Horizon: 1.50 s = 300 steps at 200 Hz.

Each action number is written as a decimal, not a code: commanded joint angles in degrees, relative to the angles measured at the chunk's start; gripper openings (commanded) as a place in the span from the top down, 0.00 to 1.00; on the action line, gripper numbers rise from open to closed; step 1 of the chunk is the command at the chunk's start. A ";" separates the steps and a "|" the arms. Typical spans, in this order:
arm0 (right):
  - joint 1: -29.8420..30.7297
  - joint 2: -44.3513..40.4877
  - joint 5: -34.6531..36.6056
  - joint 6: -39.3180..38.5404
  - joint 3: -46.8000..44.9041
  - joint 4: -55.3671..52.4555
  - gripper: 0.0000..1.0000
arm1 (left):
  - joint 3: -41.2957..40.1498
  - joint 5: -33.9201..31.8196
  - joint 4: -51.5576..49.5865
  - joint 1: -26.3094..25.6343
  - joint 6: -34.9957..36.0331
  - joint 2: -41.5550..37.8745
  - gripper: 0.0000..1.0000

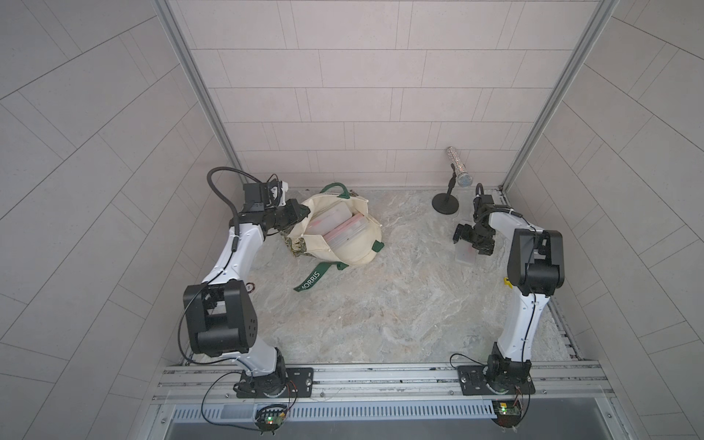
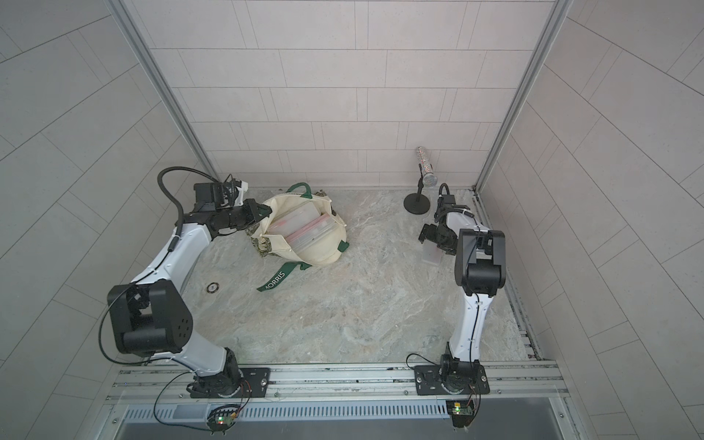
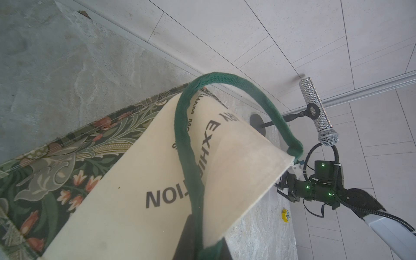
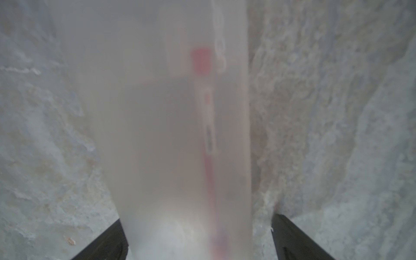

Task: Take out the pencil case from the canvas bag
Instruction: Place the pencil case at the center of the board.

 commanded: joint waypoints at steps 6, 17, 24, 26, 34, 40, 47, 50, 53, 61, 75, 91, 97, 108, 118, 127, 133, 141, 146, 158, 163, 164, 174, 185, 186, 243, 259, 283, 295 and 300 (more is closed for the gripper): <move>0.91 -5.92 1.32 1.82 -3.00 3.27 0.00 | -0.93 -0.09 1.09 0.83 0.32 -1.63 1.00; 1.21 -7.47 1.88 2.08 -4.36 4.00 0.00 | -0.91 -0.23 1.09 0.78 0.32 -1.30 1.00; 1.46 -8.45 2.45 2.24 -5.30 4.57 0.00 | -0.96 -0.18 1.09 0.75 0.41 -1.23 1.00; 1.50 -8.78 2.68 2.31 -5.61 4.74 0.00 | -0.87 -0.14 1.09 0.82 0.41 -1.19 1.00; 1.74 -9.82 3.23 2.49 -6.70 5.34 0.00 | -0.82 -0.27 1.07 0.83 0.41 -1.01 1.00; 1.90 -10.61 3.63 2.64 -7.57 5.87 0.00 | -0.82 -0.27 1.09 0.81 0.41 -0.92 1.00; 2.08 -11.65 3.97 2.86 -8.58 6.31 0.00 | -0.84 -0.27 1.09 0.80 0.37 -0.86 1.00; 2.14 -12.07 4.17 3.00 -9.02 6.49 0.00 | -0.84 -0.27 1.09 0.79 0.36 -0.83 1.00; 2.18 -12.47 4.30 3.18 -9.52 6.71 0.00 | -0.89 -0.25 1.09 0.75 0.32 -0.84 1.00; 2.40 -13.80 4.40 3.43 -10.82 7.58 0.01 | -0.91 -0.36 1.09 0.79 0.38 -0.75 1.00; 2.78 -16.29 4.94 3.94 -13.32 9.04 0.00 | -0.95 -0.35 1.03 0.80 0.41 -0.77 1.00; 3.37 -19.49 6.14 4.71 -16.00 10.56 0.00 | -0.90 -0.28 1.09 0.81 0.37 -0.75 1.00; 3.71 -20.79 7.12 5.01 -17.13 11.20 0.01 | -0.93 -0.27 1.07 0.79 0.37 -0.66 1.00; 4.62 -23.77 9.88 5.23 -19.85 13.33 0.00 | -1.01 -0.43 1.18 0.80 0.58 -0.53 1.00; 5.10 -26.46 10.79 5.01 -22.11 15.59 0.00 | -1.01 -0.53 1.18 0.77 0.75 -0.36 1.00; 5.34 -28.37 11.16 5.45 -23.69 17.00 0.00 | -1.00 -0.53 1.18 0.78 0.76 -0.22 1.00; 5.44 -29.56 10.92 5.58 -24.58 17.98 0.01 | -1.04 -0.51 1.18 0.77 0.85 -0.21 1.00; 5.66 -30.98 10.64 5.68 -25.74 18.97 0.00 | -1.04 -0.53 1.18 0.77 0.84 -0.30 1.00; 5.87 -31.80 10.72 5.75 -26.27 19.39 0.01 | -1.04 -0.53 1.18 0.75 0.93 -0.30 1.00; 6.60 -33.43 10.78 5.83 -27.41 20.16 0.01 | -1.08 -0.35 1.18 0.81 1.01 -0.47 1.00; 6.89 -34.07 10.65 5.76 -27.90 20.56 0.00 | -1.06 -0.30 1.18 0.79 1.03 -0.48 1.00; 6.96 -34.17 10.65 5.76 -28.01 20.63 0.00 | -1.10 -0.24 1.18 0.81 1.03 -0.48 1.00; 7.68 -35.56 10.55 6.25 -28.91 21.31 0.01 | -1.13 -0.26 1.18 0.79 0.97 -0.59 1.00; 8.53 -37.34 10.38 7.10 -30.18 22.43 0.01 | -1.13 -0.12 1.18 0.83 1.10 -0.50 1.00; 8.61 -37.51 10.34 7.17 -30.34 22.67 0.00 | -1.09 -0.11 1.18 0.79 1.06 -0.49 1.00; 16.83 -47.94 13.86 12.88 -37.50 31.33 0.00 | -1.23 1.61 1.75 0.81 1.10 -0.15 1.00; 18.86 -49.89 12.70 14.46 -40.31 35.87 0.00 | -1.63 4.69 3.72 0.79 1.56 -0.13 1.00; 22.39 -51.21 13.76 14.82 -41.49 38.38 0.01 | -1.92 6.58 5.05 0.75 1.90 -0.43 1.00; 24.58 -51.49 14.80 14.35 -41.31 39.01 0.00 | -2.08 6.63 5.13 0.75 1.89 -0.55 1.00; 25.56 -51.55 15.33 14.08 -41.22 39.41 0.01 | -2.18 6.81 5.26 0.77 1.82 -0.57 1.00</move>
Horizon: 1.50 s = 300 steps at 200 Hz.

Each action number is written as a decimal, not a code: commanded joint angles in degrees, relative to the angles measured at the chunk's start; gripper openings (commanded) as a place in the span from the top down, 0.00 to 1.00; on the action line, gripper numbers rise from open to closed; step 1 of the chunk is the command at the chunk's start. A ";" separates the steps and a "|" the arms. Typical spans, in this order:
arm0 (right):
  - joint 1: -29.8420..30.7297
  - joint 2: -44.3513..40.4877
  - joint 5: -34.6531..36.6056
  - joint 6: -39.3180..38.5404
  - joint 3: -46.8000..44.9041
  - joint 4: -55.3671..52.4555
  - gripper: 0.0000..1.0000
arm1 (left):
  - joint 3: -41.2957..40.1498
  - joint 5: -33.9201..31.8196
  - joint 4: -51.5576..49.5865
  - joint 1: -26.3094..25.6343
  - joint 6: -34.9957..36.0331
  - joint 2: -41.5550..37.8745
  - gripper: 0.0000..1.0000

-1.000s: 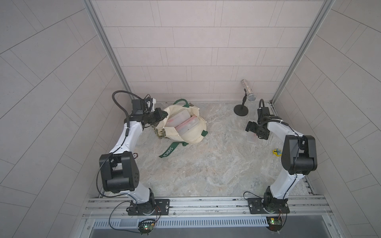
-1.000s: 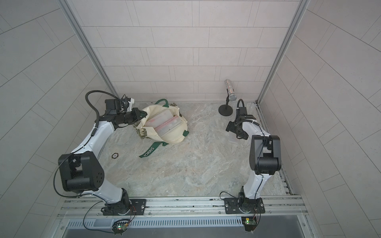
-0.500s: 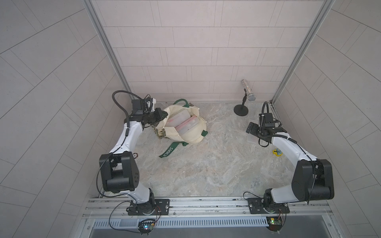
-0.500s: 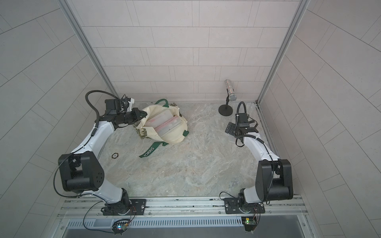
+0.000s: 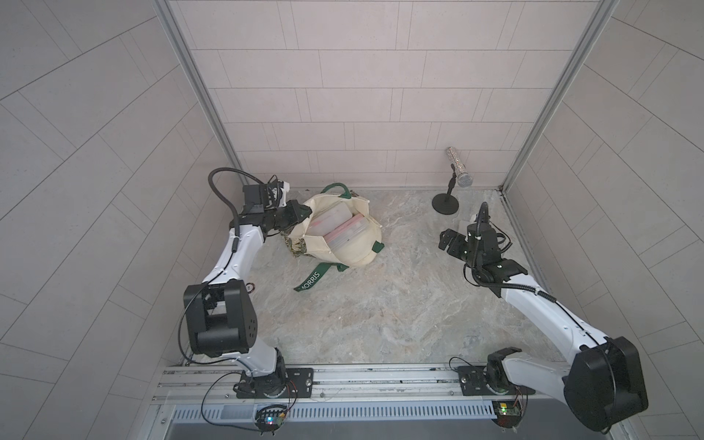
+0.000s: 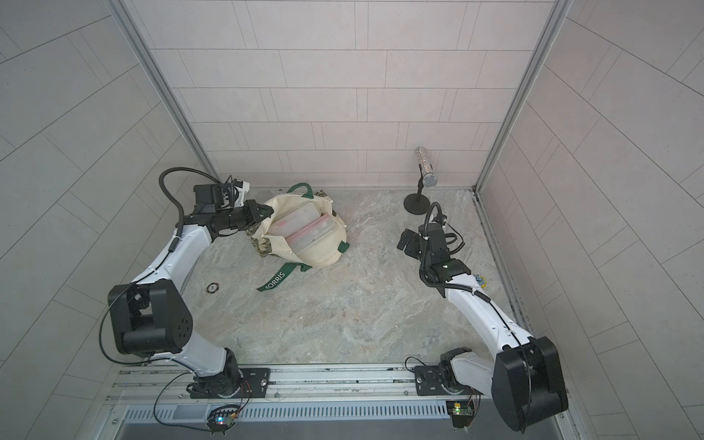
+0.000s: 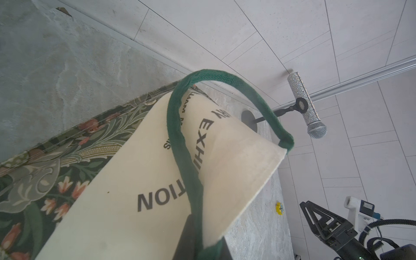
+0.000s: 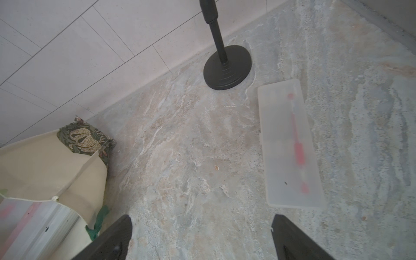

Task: Take out the pencil case from the canvas bag
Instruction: Pick up the pencil case from the canvas bag.

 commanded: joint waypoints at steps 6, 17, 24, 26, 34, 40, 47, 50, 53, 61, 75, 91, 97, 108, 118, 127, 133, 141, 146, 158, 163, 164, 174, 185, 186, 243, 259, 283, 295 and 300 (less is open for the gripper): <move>4.53 -1.33 3.64 0.58 -0.03 5.04 0.00 | -0.81 3.15 2.90 0.42 1.18 -0.64 1.00; 6.52 -1.18 4.42 0.29 -0.13 6.07 0.00 | -0.69 3.81 2.95 0.45 1.76 -0.76 1.00; 7.52 -0.94 4.22 0.25 -0.21 6.81 0.01 | -0.61 4.69 3.31 0.42 2.25 -0.94 1.00; 7.77 -0.86 4.13 0.26 -0.26 7.07 0.00 | -0.66 5.09 3.48 0.47 2.39 -0.94 1.00; 8.61 -0.44 3.59 0.20 -0.22 7.97 0.00 | -0.76 6.38 4.22 0.45 2.95 -1.19 1.00; 9.30 -0.09 3.24 0.29 -0.15 8.37 0.00 | -0.83 7.18 4.57 0.43 3.10 -1.36 1.00; 10.21 0.24 3.10 0.46 0.10 8.50 0.00 | -0.85 7.58 4.74 0.43 3.40 -1.38 1.00; 10.52 0.37 3.05 0.54 0.18 8.57 0.00 | -0.93 7.66 4.85 0.49 3.54 -1.48 1.00; 11.01 0.54 3.05 0.54 0.22 8.63 0.01 | -1.01 7.64 5.00 0.51 3.59 -1.51 1.00; 12.31 0.82 3.24 0.46 0.31 9.08 0.01 | -1.16 7.46 5.23 0.44 3.67 -1.63 1.00; 14.92 1.12 4.27 0.29 0.31 10.48 0.00 | -1.12 6.94 4.84 0.48 3.99 -1.69 1.00; 17.83 2.07 4.66 0.37 0.51 12.53 0.00 | -1.02 7.67 4.86 0.45 4.05 -1.88 1.00; 18.89 2.82 4.64 0.59 0.86 13.20 0.00 | -1.03 7.73 4.88 0.49 4.11 -1.91 1.00; 20.94 4.35 4.63 0.48 1.78 14.42 0.00 | -1.03 7.97 4.87 0.46 4.23 -2.04 1.00; 22.62 5.89 5.11 0.51 2.77 15.12 0.00 | -1.10 8.45 4.88 0.45 4.56 -2.24 1.00; 23.96 7.10 5.57 0.72 3.41 16.16 0.00 | -1.11 8.78 4.85 0.51 4.63 -2.38 1.00; 24.70 7.96 5.59 0.83 3.67 17.26 0.00 | -1.18 8.78 4.88 0.44 4.74 -2.45 1.00; 25.57 8.97 5.71 1.21 4.16 18.27 0.01 | -1.14 8.80 4.85 0.43 4.74 -2.56 1.00; 26.10 9.72 5.91 1.62 4.57 18.61 0.01 | -1.12 8.85 4.82 0.50 4.83 -2.61 1.00; 27.21 11.32 5.98 2.26 5.26 20.00 0.00 | -1.12 9.13 4.96 0.43 4.83 -2.69 1.00; 27.67 11.92 6.10 2.59 5.45 20.46 0.00 | -1.12 9.41 4.93 0.43 4.82 -2.67 1.00; 27.72 12.02 6.11 2.67 5.52 20.54 0.00 | -1.07 9.38 4.95 0.43 4.78 -2.68 1.00; 28.53 13.19 6.46 3.46 5.98 21.41 0.01 | -1.03 9.69 5.02 0.43 4.91 -2.60 1.00; 29.22 14.27 6.51 4.41 6.15 22.55 0.00 | -0.97 10.10 4.89 0.45 5.24 -2.61 1.00; 29.29 14.38 6.58 4.50 6.18 22.69 0.00 | -0.91 10.12 4.89 0.43 5.34 -2.61 1.00; 33.02 22.33 6.62 10.98 6.67 28.89 0.00 | -0.49 12.77 3.96 0.43 7.46 -2.98 1.00; 33.63 24.87 5.37 13.41 6.89 31.43 0.01 | -0.59 13.29 3.98 0.47 7.90 -3.03 1.00; 34.27 28.94 3.67 16.94 7.40 34.96 0.02 | -0.50 13.68 3.74 0.43 8.17 -2.86 1.00; 34.37 30.85 2.81 18.39 7.90 36.32 0.03 | -0.50 13.94 3.74 0.53 8.34 -2.79 1.00; 34.48 31.58 2.41 18.94 8.06 36.87 0.03 | -0.49 14.01 3.66 0.46 8.35 -2.94 1.00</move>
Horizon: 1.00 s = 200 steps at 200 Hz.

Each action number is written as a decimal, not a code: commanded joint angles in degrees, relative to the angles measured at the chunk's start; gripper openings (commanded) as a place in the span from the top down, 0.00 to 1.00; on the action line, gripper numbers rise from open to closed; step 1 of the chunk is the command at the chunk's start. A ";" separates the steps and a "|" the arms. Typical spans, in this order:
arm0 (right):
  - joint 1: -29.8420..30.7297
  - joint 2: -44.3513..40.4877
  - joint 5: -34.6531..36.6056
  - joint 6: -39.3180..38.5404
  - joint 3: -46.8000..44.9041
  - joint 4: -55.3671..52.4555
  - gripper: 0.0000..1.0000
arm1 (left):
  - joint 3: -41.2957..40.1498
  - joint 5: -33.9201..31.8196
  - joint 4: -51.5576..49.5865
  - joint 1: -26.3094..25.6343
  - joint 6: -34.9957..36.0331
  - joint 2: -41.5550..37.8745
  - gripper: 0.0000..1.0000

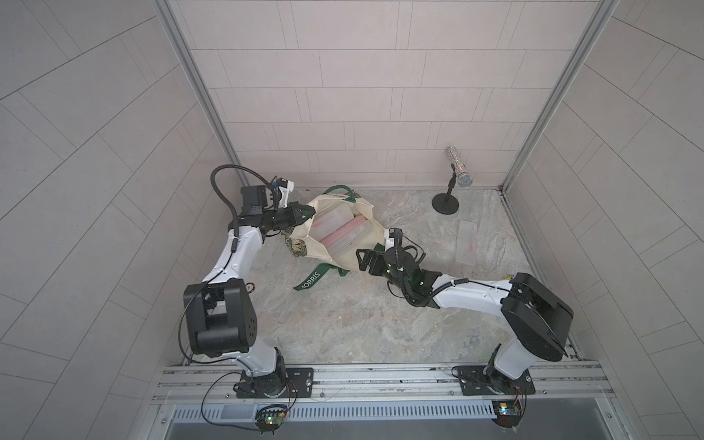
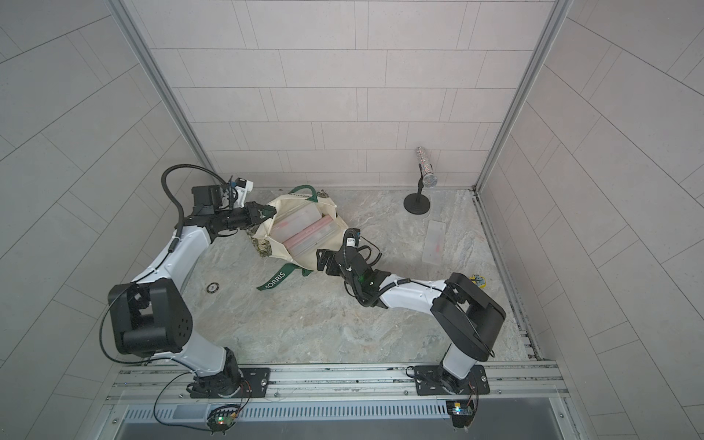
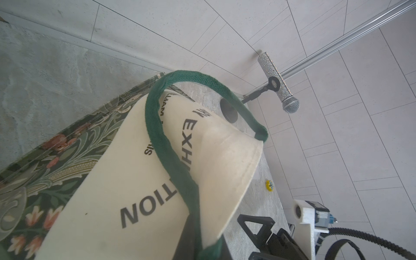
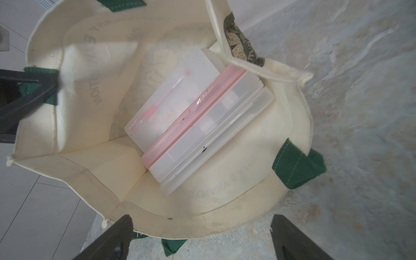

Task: Take out the pencil case from the canvas bag
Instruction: Pick up the pencil case from the canvas bag.

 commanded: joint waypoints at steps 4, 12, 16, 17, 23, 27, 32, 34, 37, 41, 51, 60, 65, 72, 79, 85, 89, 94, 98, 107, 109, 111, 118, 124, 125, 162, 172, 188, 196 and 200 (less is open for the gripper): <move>0.49 3.22 -1.93 5.57 1.85 5.29 0.04 | 0.64 4.92 1.82 0.13 1.55 -2.95 1.00; 0.48 4.26 -2.27 6.58 2.17 5.99 0.04 | 0.57 5.01 1.84 0.13 1.73 -3.00 1.00; 0.55 4.69 -2.31 6.85 2.35 6.14 0.05 | 0.59 5.09 1.84 0.17 1.75 -3.10 1.00; 0.60 4.84 -2.28 6.94 2.38 6.21 0.05 | 0.57 5.11 1.84 0.23 1.75 -3.10 1.00; 0.62 5.51 -2.19 7.44 2.70 6.12 0.05 | 0.59 5.22 1.84 0.18 1.79 -3.22 1.00; 0.64 5.90 -2.10 7.81 2.90 5.99 0.05 | 0.49 5.09 1.84 0.14 1.83 -3.26 1.00; 0.66 6.32 -2.02 8.23 3.07 6.06 0.06 | 0.46 5.02 1.84 0.14 1.92 -3.31 1.00; 0.65 6.52 -2.06 8.35 3.10 6.07 0.06 | 0.46 4.93 1.84 0.14 1.90 -3.35 1.00; 0.71 6.74 -1.98 8.48 3.19 6.16 0.06 | 0.46 4.89 1.76 0.12 2.00 -3.33 1.00; 0.73 7.09 -1.95 8.83 3.27 6.38 0.07 | 0.46 4.68 1.68 0.18 2.14 -3.38 1.00; 0.80 7.93 -1.82 9.41 3.49 6.77 0.08 | 0.46 4.24 1.29 0.16 2.60 -3.49 1.00; 0.88 8.55 -1.71 9.94 3.78 6.56 0.09 | 0.46 4.26 1.10 0.18 2.92 -3.47 1.00; 0.95 8.78 -1.58 10.17 3.94 6.52 0.09 | 0.46 4.37 1.14 0.21 2.92 -3.48 1.00; 1.07 9.24 -1.34 10.56 4.28 6.47 0.10 | 0.46 4.40 1.09 0.14 2.88 -3.43 1.00; 1.13 9.74 -1.29 11.08 4.68 6.49 0.10 | 0.46 4.73 1.14 0.15 2.89 -3.38 1.00; 1.11 10.20 -1.29 11.56 5.05 6.46 0.11 | 0.46 4.93 1.09 0.14 2.89 -3.32 1.00; 1.09 10.47 -1.29 11.92 5.25 6.38 0.12 | 0.47 5.03 1.13 0.12 2.89 -3.27 1.00; 1.13 10.79 -1.27 12.23 5.70 6.15 0.12 | 0.46 5.09 1.14 0.13 2.88 -3.28 1.00; 1.11 10.98 -1.28 12.49 6.10 6.09 0.13 | 0.47 5.19 1.13 0.12 2.89 -3.27 1.00; 1.12 11.34 -1.08 12.86 7.10 5.36 0.15 | 0.37 5.42 1.14 0.16 3.18 -3.30 1.00; 1.16 11.38 -0.97 13.12 7.38 4.90 0.16 | 0.30 5.39 1.14 0.15 3.21 -3.32 1.00; 1.17 11.45 -0.77 13.40 7.74 4.39 0.16 | 0.29 5.44 1.14 0.17 3.28 -3.35 1.00; 1.17 11.65 -0.16 14.37 8.95 2.11 0.16 | 0.13 5.44 1.14 0.12 3.61 -3.33 1.00; 1.17 11.85 -0.18 14.40 10.14 1.10 0.17 | 0.02 5.36 1.11 0.12 3.84 -3.35 1.00; 1.17 11.88 -0.25 14.31 10.28 1.01 0.17 | 0.02 5.33 1.12 0.21 3.89 -3.31 1.00; 1.26 13.10 1.87 16.81 14.83 -4.65 0.20 | 0.24 6.08 1.14 0.17 3.66 -3.07 1.00; 1.19 13.40 2.82 17.77 15.33 -5.14 0.20 | 0.19 6.09 1.17 0.13 3.64 -3.09 1.00; 1.04 14.31 3.54 19.50 16.29 -5.50 0.20 | 0.23 6.11 1.16 0.11 3.63 -3.27 1.00; 0.91 14.87 3.47 19.97 16.88 -5.42 0.21 | 0.20 6.15 1.15 0.16 3.67 -3.35 1.00; 0.84 15.23 3.38 20.10 17.31 -5.41 0.21 | 0.12 6.11 1.11 0.19 3.64 -3.39 1.00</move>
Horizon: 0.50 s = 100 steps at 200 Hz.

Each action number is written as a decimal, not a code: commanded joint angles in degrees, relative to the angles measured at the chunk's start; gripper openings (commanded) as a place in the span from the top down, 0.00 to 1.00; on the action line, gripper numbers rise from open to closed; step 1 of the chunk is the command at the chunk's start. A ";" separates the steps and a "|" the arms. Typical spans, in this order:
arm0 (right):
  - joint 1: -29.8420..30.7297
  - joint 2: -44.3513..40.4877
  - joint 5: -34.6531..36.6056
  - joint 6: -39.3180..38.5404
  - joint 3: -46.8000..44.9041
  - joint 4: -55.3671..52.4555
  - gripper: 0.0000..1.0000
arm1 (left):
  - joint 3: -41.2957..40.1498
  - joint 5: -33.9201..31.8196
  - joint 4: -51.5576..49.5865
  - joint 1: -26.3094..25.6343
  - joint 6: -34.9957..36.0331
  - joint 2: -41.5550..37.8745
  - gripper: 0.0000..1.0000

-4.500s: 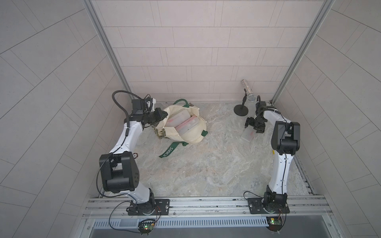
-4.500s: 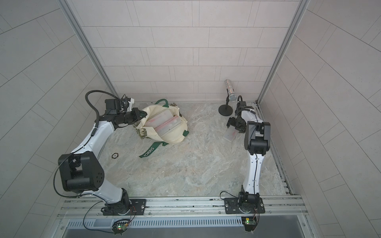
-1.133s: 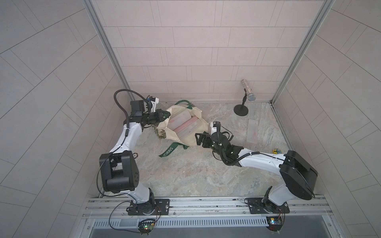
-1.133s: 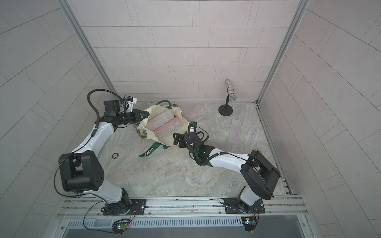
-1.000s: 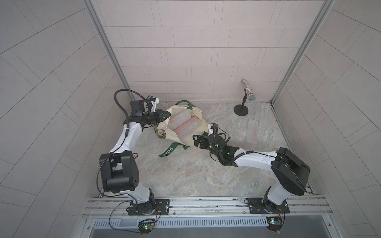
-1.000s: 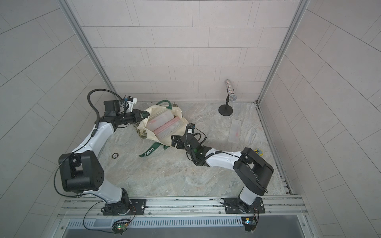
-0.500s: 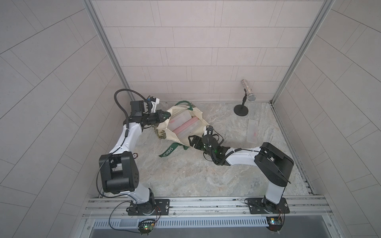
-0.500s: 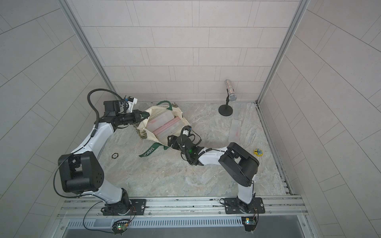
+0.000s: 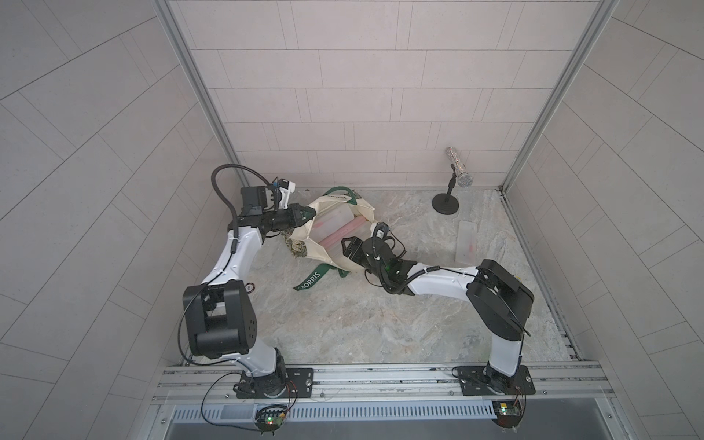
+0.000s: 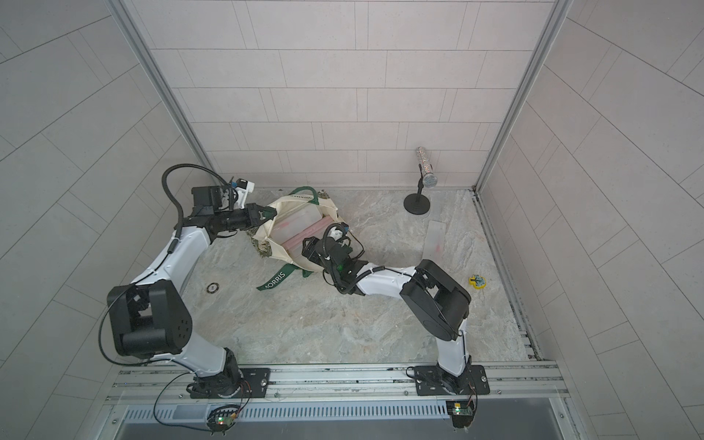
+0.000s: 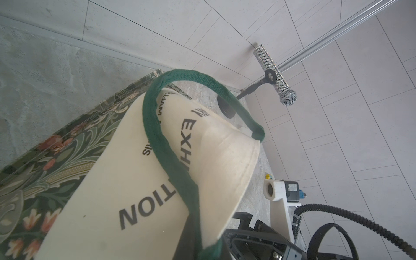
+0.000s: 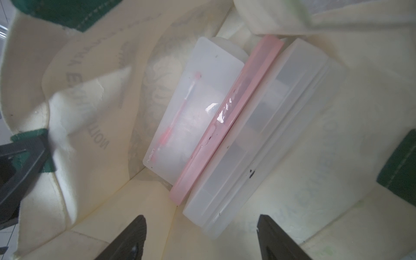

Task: Take out the pencil case from the canvas bag
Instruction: Pick up the pencil case from the canvas bag.

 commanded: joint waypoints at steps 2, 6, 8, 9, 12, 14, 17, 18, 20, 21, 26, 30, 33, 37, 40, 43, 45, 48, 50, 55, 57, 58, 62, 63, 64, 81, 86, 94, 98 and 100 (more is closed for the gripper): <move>-0.01 2.84 1.99 3.54 1.89 -3.08 0.21 | 0.35 5.06 2.51 0.11 1.09 -2.86 1.00; -0.01 3.17 1.89 3.65 2.30 -3.10 0.22 | 0.37 5.15 2.55 0.14 1.09 -2.99 1.00; -0.01 3.27 1.85 3.68 2.52 -3.14 0.22 | 0.38 5.21 2.53 0.11 1.17 -3.02 1.00; -0.01 3.34 1.80 3.66 2.63 -3.16 0.23 | 0.35 5.23 2.51 0.10 1.18 -2.98 1.00; -0.01 3.56 1.68 3.68 2.99 -3.23 0.23 | 0.33 5.30 2.51 0.16 1.13 -2.99 1.00; -0.01 3.74 1.62 3.69 3.17 -3.26 0.24 | 0.33 5.33 2.47 0.13 1.18 -3.02 1.00; -0.01 3.95 1.48 3.72 3.52 -3.34 0.25 | 0.39 5.40 2.49 0.15 1.19 -3.02 1.00; -0.01 4.04 1.48 3.72 3.61 -3.35 0.25 | 0.40 5.37 2.49 0.12 1.19 -3.02 1.00; -0.01 4.16 1.38 3.72 3.79 -3.36 0.25 | 0.35 5.37 2.49 0.10 1.15 -3.07 1.00; -0.01 4.27 1.30 3.72 3.88 -3.36 0.26 | 0.38 5.40 2.49 0.10 1.12 -3.05 1.00; -0.05 4.65 1.19 3.90 4.33 -3.30 0.26 | 0.34 5.48 2.49 0.09 1.18 -3.06 1.00; -0.02 5.11 1.07 3.97 4.74 -3.23 0.27 | 0.27 5.64 2.49 0.14 1.16 -2.96 1.00; -0.01 5.34 1.08 4.01 5.02 -3.26 0.28 | 0.32 5.81 2.45 0.10 1.14 -2.97 1.00; -0.01 5.63 1.05 4.27 5.47 -3.38 0.29 | 0.33 6.00 2.49 0.14 1.19 -2.99 1.00; 0.00 5.91 1.06 4.41 5.73 -3.53 0.29 | 0.37 6.14 2.49 0.12 1.19 -2.90 1.00; 0.01 6.15 1.05 4.55 6.09 -3.66 0.30 | 0.33 6.20 2.48 0.14 1.17 -2.88 1.00; -0.07 6.32 1.07 4.59 6.25 -3.81 0.30 | 0.37 6.30 2.49 0.13 1.14 -2.90 1.00; -0.05 6.49 1.07 4.60 6.52 -3.94 0.31 | 0.38 6.47 2.49 0.10 1.18 -2.90 1.00; -0.09 6.65 1.05 4.60 6.71 -4.03 0.31 | 0.40 6.53 2.49 0.16 1.19 -2.89 1.00; -0.08 6.95 1.05 4.60 7.13 -4.25 0.32 | 0.41 6.57 2.49 0.16 1.18 -2.79 1.00; -0.09 7.05 1.05 4.60 7.31 -4.37 0.33 | 0.41 6.53 2.56 0.13 1.14 -2.82 1.00; -0.10 7.03 1.09 4.60 7.39 -4.44 0.33 | 0.41 6.55 2.53 0.16 1.12 -2.79 1.00; -0.10 7.30 1.21 4.60 7.67 -4.64 0.34 | 0.41 6.70 2.52 0.15 1.19 -2.84 1.00; -0.10 7.33 1.22 4.60 7.75 -4.71 0.34 | 0.41 6.72 2.50 0.12 1.14 -2.85 1.00; -0.10 7.35 1.22 4.60 7.79 -4.74 0.35 | 0.41 6.69 2.45 0.15 1.17 -2.81 1.00; -0.10 8.11 1.31 4.37 8.85 -5.08 0.38 | 0.37 6.93 2.58 0.10 1.15 -2.75 1.00; -0.10 8.29 1.28 4.26 9.18 -5.10 0.39 | 0.39 6.77 2.58 0.16 1.05 -2.64 1.00; -0.21 8.64 1.06 4.39 9.55 -5.28 0.40 | 0.33 6.76 2.62 0.13 0.90 -2.59 1.00; -0.27 8.84 1.05 4.57 9.71 -5.28 0.41 | 0.33 6.83 2.62 0.17 0.84 -2.61 1.00; -0.28 8.90 1.05 4.64 9.75 -5.25 0.41 | 0.35 6.83 2.66 0.11 0.71 -2.60 1.00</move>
